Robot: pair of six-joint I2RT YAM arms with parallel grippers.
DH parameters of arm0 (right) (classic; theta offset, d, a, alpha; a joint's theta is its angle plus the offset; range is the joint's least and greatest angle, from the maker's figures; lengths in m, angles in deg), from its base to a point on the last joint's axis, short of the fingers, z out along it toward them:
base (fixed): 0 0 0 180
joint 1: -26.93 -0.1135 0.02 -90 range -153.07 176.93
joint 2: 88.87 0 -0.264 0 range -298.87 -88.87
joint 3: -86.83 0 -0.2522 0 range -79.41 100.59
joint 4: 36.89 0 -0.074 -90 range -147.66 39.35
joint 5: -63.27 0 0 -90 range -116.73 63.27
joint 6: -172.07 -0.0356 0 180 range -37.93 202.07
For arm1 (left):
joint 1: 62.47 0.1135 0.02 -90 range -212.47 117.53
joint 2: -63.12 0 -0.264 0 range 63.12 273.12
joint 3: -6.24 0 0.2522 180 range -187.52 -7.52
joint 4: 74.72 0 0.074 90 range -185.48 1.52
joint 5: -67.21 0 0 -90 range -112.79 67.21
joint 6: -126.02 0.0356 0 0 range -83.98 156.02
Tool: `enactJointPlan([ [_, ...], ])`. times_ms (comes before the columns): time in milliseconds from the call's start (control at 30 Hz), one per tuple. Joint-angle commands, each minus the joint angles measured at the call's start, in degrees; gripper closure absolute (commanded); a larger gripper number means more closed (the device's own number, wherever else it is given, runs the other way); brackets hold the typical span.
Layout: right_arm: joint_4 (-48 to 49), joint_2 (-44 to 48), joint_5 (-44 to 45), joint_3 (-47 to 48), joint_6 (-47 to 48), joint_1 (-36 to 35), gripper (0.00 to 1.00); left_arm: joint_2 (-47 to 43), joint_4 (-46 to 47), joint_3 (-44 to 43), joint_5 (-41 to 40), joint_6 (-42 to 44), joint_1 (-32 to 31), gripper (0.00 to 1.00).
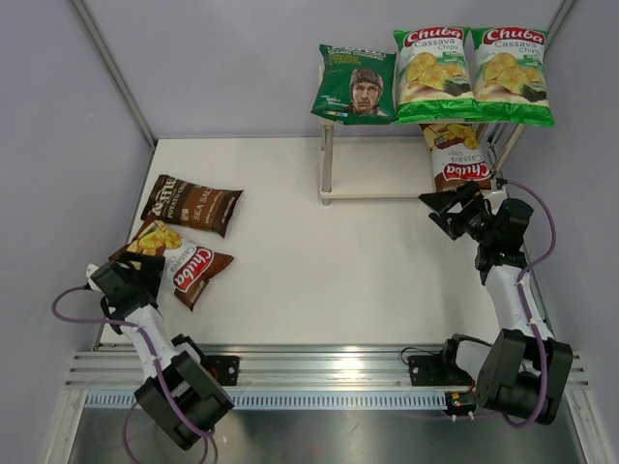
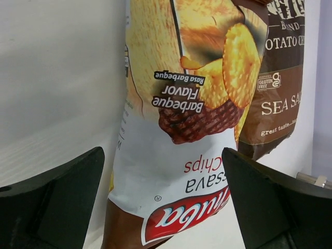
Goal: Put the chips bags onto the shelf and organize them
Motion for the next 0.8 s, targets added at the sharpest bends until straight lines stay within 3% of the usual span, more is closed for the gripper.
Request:
enactJointPlan([
  [0, 3.65, 0.91, -2.55, 2.42, -0.75, -0.74, 0.01, 1.46, 7.20, 1.02, 3.44, -0.26, 0.46, 0.01],
  [367, -0.12, 2.14, -0.26, 3.21, 1.97, -1.79, 0.01, 11.55, 17.31, 5.94, 4.50, -2.99, -1.74, 0.01],
  [467, -0.92, 2.05, 0.44, 3.21, 2.76, -2.41, 0.00, 13.94, 20.55, 7.52, 5.29, -4.13, -1.83, 0.06],
  [567, -1.53, 2.14, 0.62, 3.47, 3.29, -3.03, 0.00, 15.18, 23.72, 8.75, 6.34, -5.01, -1.83, 0.26],
  [600, -2.14, 2.40, 0.79, 3.56, 3.38, -3.29, 0.01, 14.65, 23.90, 9.28, 6.69, -5.36, -1.91, 0.44],
  [767, -3.11, 3.63, 2.20, 3.39, 3.99, -4.17, 0.01, 8.69, 20.40, 9.11, 7.75, -6.15, -1.91, 0.66],
])
